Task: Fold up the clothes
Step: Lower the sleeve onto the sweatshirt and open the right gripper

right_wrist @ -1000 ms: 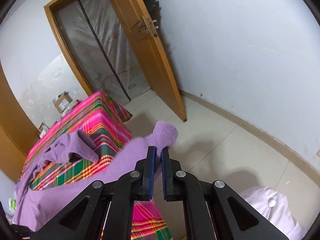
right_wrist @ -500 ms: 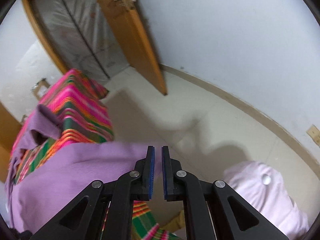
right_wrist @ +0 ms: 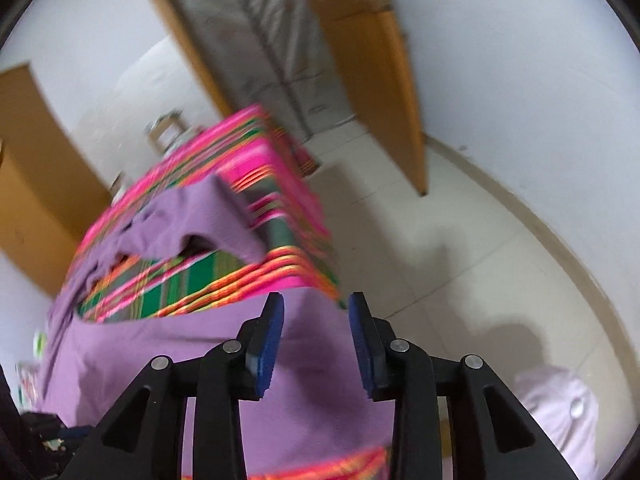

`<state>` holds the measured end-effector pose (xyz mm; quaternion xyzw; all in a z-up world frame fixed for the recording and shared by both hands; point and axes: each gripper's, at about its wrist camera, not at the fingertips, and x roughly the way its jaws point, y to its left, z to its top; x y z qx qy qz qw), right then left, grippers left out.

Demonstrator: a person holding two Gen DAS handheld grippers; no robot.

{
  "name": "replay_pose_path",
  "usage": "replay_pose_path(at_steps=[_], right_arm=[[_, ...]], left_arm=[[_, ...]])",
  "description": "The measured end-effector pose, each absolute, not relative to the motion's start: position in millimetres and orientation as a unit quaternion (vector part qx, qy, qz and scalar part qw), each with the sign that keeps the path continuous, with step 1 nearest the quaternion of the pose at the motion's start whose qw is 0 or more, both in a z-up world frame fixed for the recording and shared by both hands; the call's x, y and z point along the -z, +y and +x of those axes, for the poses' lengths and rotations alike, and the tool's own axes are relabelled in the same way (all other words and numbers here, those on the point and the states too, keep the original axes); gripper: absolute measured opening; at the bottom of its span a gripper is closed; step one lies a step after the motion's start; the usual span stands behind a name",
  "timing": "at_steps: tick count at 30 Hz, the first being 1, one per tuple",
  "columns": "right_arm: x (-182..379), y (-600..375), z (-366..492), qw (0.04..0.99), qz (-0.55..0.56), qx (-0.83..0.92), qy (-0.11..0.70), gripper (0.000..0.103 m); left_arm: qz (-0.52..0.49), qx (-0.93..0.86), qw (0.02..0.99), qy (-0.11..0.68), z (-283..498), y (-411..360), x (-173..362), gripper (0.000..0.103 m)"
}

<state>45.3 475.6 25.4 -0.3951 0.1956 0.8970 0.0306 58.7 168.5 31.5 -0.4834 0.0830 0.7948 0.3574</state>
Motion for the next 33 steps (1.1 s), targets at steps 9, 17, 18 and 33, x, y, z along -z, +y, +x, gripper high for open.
replay_pose_path(at_steps=[9, 17, 18, 33], right_arm=[[-11.5, 459.8, 18.2, 0.035, -0.419, -0.888, 0.188, 0.024], [-22.8, 452.1, 10.7, 0.069, -0.412, -0.895, 0.156, 0.007], [-23.8, 451.7, 8.5, 0.073, -0.409, -0.896, 0.154, 0.007], [-65.7, 427.0, -6.9, 0.065, -0.395, -0.908, 0.124, 0.012]], left_arm=[[-0.489, -0.795, 0.352, 0.072, 51.9, 161.1, -29.0, 0.013], [-0.493, -0.791, 0.355, 0.069, 50.0, 160.8, -25.7, 0.013], [-0.493, -0.791, 0.355, 0.069, 50.3, 160.4, -25.6, 0.013], [-0.471, -0.833, 0.288, 0.043, 30.5, 83.7, -57.6, 0.013]])
